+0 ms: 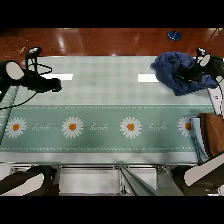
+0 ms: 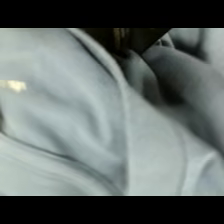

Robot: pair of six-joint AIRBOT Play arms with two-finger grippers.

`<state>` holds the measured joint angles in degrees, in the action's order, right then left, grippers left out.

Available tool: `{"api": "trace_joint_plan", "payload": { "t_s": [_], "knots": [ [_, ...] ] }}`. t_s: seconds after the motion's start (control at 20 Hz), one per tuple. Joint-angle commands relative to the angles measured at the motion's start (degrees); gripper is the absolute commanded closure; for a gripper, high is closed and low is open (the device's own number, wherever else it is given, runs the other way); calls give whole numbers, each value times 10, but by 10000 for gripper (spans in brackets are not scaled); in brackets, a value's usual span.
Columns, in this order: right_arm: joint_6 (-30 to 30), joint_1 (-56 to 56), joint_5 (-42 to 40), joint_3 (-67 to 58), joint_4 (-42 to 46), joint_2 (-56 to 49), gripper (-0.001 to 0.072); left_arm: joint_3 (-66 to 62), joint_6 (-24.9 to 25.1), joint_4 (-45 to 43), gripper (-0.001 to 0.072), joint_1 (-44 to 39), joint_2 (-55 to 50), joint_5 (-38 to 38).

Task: Fold the shirts.

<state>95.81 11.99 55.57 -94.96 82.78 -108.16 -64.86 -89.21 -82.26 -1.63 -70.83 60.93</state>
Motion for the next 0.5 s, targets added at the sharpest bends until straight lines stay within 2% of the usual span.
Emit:
{"api": "trace_joint_plan", "payload": {
  "t_s": [0.0,0.1,0.2,0.25,0.45],
  "knots": [
    [-63,0,91,-71,-110,11,689,-4,30,0,198,36,40,134],
    [-88,-5,110,-137,-127,52,689,66,30,33,198,57,96,146],
    [-105,-19,104,-197,-140,108,689,153,33,67,198,60,159,119],
    [-114,-26,100,-226,-141,139,690,186,49,75,198,59,190,101],
    [-142,-49,33,-244,-189,278,690,221,50,73,198,74,299,13]
  ]
}}
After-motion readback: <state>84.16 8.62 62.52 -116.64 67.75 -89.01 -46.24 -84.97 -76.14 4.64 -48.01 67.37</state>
